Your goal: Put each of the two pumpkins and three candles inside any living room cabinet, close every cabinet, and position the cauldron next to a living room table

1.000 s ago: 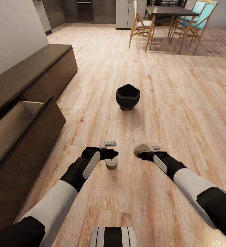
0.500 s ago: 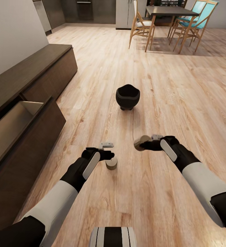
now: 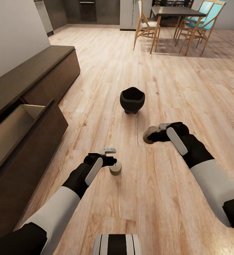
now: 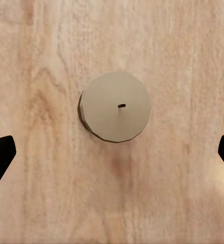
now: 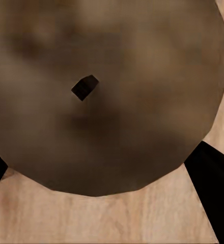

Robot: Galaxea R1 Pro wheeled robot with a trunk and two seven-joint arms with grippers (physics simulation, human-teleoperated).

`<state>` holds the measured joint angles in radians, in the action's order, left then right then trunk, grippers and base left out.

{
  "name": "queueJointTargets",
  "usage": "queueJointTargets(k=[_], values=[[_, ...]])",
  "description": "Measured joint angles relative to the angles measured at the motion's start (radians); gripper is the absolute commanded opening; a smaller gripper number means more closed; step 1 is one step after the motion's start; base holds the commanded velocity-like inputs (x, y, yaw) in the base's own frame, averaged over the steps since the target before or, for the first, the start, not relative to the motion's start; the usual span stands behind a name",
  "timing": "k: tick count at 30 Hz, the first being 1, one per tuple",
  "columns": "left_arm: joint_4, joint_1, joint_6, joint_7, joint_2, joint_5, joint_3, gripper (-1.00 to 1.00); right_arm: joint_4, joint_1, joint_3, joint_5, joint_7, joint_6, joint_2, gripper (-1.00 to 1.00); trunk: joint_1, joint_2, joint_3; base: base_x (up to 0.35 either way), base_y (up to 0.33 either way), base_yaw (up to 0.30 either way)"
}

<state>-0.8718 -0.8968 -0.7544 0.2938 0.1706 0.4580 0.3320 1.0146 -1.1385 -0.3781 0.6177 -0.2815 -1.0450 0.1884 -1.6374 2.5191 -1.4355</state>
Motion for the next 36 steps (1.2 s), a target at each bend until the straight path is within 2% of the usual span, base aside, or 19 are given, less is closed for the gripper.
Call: queueJointTargets(k=[1, 2, 3, 4, 5, 6, 7, 9, 11, 14, 15, 21, 25, 31, 36], values=[[0.0, 0.0, 0.0, 0.0, 0.0, 0.0, 0.0, 1.0, 0.004, -0.004, 0.0, -0.003, -0.002, -0.001, 0.004, -1.0, 0.0, 0.0, 0.0, 0.0, 0.0, 0.0], [0.002, 0.0, 0.002, 0.001, 0.0, -0.003, 0.001, 1.0, 0.016, -0.025, -0.001, 0.034, -0.007, 0.005, 0.04, -1.0, 0.0, 0.0, 0.0, 0.0, 0.0, 0.0], [0.002, 0.0, 0.001, 0.002, 0.001, -0.005, 0.003, 1.0, 0.017, -0.037, 0.001, -0.038, -0.008, 0.0, 0.054, -1.0, 0.0, 0.0, 0.0, 0.0, 0.0, 0.0], [0.002, 0.0, 0.002, 0.003, 0.001, -0.006, 0.003, 1.0, 0.018, -0.042, 0.0, -0.022, -0.007, -0.001, 0.059, -1.0, 0.0, 0.0, 0.0, 0.0, 0.0, 0.0], [0.003, 0.0, 0.002, 0.005, 0.002, -0.008, 0.004, 1.0, 0.018, -0.046, -0.001, 0.021, -0.006, 0.002, 0.063, -1.0, 0.0, 0.0, 0.0, 0.0, 0.0, 0.0], [0.003, 0.0, 0.002, 0.015, 0.003, -0.011, 0.005, 1.0, 0.019, -0.055, 0.0, 0.015, -0.008, 0.001, 0.073, -1.0, 0.0, 0.0, 0.0, 0.0, 0.0, 0.0], [0.002, 0.0, 0.002, 0.033, 0.003, -0.013, 0.007, 1.0, 0.019, -0.062, 0.0, -0.011, -0.008, -0.001, 0.081, -1.0, 0.0, 0.0, 0.0, 0.0, 0.0, 0.0], [0.002, 0.0, 0.003, 0.059, 0.004, -0.014, 0.008, 1.0, 0.019, -0.066, 0.0, 0.012, -0.007, 0.0, 0.086, -1.0, 0.0, 0.0, 0.0, 0.0, 0.0, 0.0], [0.002, 0.0, 0.003, 0.101, 0.004, -0.014, 0.01, 1.0, 0.019, -0.069, 0.0, 0.0, -0.008, 0.0, 0.091, -1.0, 0.0, 0.0, 0.0, 0.0, 0.0, 0.0], [0.003, 0.0, 0.003, 0.158, 0.004, -0.014, 0.018, 1.0, 0.02, -0.072, 0.0, 0.009, -0.007, 0.0, 0.099, -1.0, 0.0, 0.0, 0.0, 0.0, 0.0, 0.0], [0.003, 0.0, 0.003, 0.161, 0.004, -0.014, 0.018, 1.0, 0.02, -0.072, 0.0, -0.001, -0.007, 0.0, 0.102, -1.0, 0.0, 0.0, 0.0, 0.0, -0.009, 0.0], [0.022, 0.0, 0.013, 0.166, 0.004, -0.013, 0.019, 1.0, 0.02, -0.073, -0.001, 0.006, -0.006, -0.001, 0.111, -1.0, 0.0, 0.0, 0.0, 0.0, -0.128, 0.0], [0.061, 0.0, 0.059, 0.167, 0.004, -0.013, 0.023, 1.0, 0.02, -0.073, -0.002, 0.007, -0.006, -0.001, 0.117, -1.0, 0.0, 0.0, 0.0, 0.0, -0.275, 0.0], [0.084, 0.0, 0.086, 0.166, 0.004, -0.011, 0.024, 1.0, 0.02, -0.073, -0.002, 0.005, -0.006, -0.001, 0.119, -1.0, 0.0, 0.0, 0.0, 0.0, -0.279, 0.0], [0.088, 0.0, 0.091, 0.166, 0.004, -0.011, 0.025, 1.0, 0.02, -0.073, -0.002, 0.006, -0.006, 0.0, 0.12, -1.0, 0.0, 0.0, 0.0, 0.0, -0.087, 0.0]])
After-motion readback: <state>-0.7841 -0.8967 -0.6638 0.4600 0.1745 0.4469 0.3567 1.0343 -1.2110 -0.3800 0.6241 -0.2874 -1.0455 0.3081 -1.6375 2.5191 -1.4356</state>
